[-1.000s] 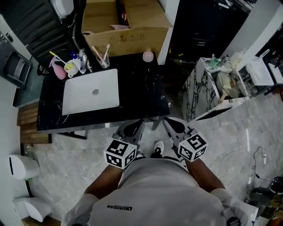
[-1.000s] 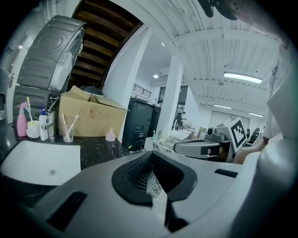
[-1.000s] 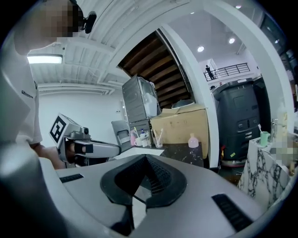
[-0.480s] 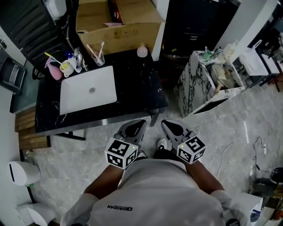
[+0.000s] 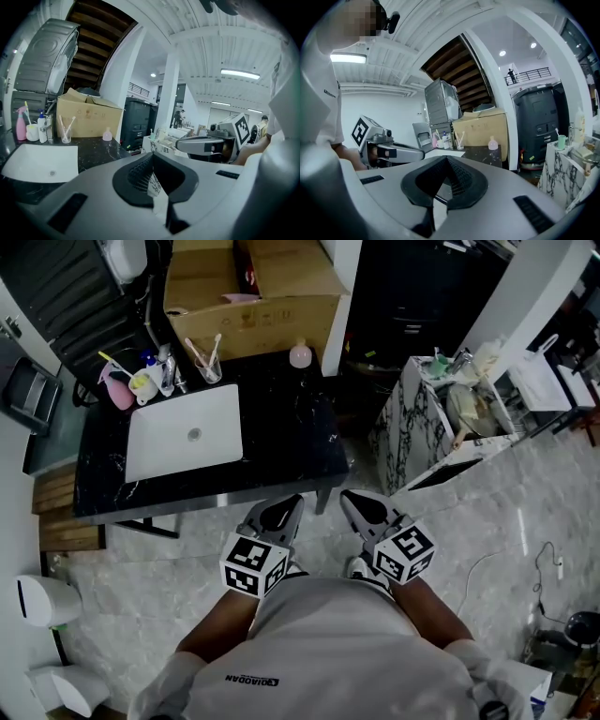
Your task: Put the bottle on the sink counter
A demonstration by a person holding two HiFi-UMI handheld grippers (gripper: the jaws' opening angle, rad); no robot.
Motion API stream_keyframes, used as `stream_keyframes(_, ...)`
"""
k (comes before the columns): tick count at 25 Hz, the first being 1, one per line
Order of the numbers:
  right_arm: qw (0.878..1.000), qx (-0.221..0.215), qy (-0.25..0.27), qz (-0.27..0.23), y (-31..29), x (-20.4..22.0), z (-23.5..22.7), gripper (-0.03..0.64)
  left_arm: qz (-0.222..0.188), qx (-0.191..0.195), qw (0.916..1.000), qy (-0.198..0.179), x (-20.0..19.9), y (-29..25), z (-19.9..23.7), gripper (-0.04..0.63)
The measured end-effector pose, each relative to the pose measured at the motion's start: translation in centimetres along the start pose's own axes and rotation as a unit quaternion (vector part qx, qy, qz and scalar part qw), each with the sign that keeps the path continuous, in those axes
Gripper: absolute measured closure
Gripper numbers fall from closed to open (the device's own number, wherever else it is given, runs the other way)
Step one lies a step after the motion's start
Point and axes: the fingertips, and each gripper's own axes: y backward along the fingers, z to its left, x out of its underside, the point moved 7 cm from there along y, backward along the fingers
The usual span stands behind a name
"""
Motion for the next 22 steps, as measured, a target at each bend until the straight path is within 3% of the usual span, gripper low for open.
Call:
stream_keyframes(12,1.0,-0.017,0.006,0.009,2.6,-0.3,-5.3,0.578,-0.011,-0.013,0.9999,0.0,-1.4,-3.9,-4.0,0.58)
stream_keyframes(22,0.999,-0.035,0.006,0.007,3.4,-0.1,-6.6,0.578,-0.002,-0.029,0.9995,-0.01,-1.5,-4.6,-5.5,0.581)
